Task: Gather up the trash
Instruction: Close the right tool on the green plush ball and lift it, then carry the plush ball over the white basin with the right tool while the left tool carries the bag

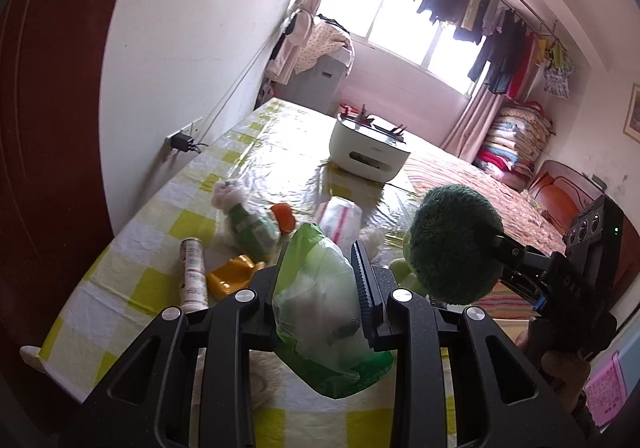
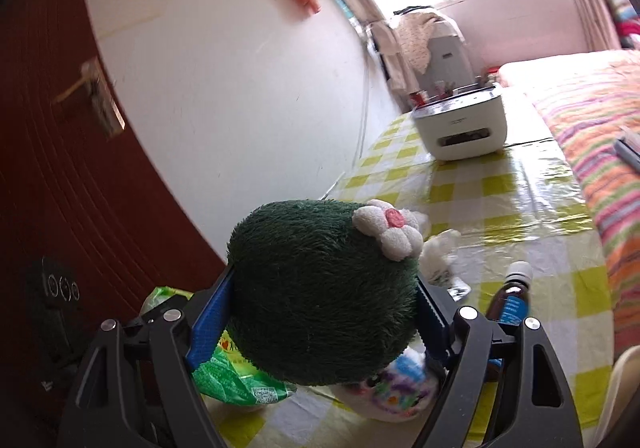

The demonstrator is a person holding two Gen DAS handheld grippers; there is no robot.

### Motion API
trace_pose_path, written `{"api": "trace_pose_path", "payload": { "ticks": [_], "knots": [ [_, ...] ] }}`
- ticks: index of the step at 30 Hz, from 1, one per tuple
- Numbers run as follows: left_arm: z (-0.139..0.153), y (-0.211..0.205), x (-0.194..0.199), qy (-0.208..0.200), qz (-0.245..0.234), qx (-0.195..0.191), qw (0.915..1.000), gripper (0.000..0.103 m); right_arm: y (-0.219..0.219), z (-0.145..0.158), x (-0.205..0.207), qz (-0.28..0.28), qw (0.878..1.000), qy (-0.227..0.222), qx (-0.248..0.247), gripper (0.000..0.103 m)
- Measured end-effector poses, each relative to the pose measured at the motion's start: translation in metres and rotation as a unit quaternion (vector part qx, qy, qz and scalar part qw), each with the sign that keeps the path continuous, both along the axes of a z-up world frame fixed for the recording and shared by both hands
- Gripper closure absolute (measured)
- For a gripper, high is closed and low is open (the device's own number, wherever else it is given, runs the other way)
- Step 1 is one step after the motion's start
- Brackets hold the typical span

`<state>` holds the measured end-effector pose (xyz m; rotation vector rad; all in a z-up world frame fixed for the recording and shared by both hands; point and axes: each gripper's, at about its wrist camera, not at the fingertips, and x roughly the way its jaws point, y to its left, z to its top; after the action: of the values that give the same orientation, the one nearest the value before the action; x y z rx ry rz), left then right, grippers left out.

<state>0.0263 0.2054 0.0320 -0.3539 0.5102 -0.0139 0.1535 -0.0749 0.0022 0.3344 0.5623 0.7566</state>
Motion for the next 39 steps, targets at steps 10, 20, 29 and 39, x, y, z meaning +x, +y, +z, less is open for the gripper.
{"api": "trace_pose_path", "payload": {
  "ticks": [10, 20, 29, 39],
  "knots": [
    [0.042, -0.065, 0.019, -0.033, -0.062, 0.043, 0.9966, 0.075, -0.067, -0.001, -0.002, -0.05, 0.997, -0.006, 0.06, 0.025],
    [0.063, -0.135, 0.037, -0.056, -0.138, 0.071, 0.9863, 0.074, -0.125, 0.006, -0.02, -0.12, 0.99, -0.024, 0.072, 0.024],
    [0.025, -0.159, 0.048, -0.025, -0.162, 0.084, 0.9828, 0.075, -0.166, -0.01, -0.043, -0.178, 0.983, -0.015, 0.031, 0.024],
    [0.017, -0.188, 0.045, -0.012, -0.187, 0.089, 0.9782, 0.075, -0.189, -0.018, -0.066, -0.217, 0.975, -0.031, -0.016, 0.023]
  ]
}}
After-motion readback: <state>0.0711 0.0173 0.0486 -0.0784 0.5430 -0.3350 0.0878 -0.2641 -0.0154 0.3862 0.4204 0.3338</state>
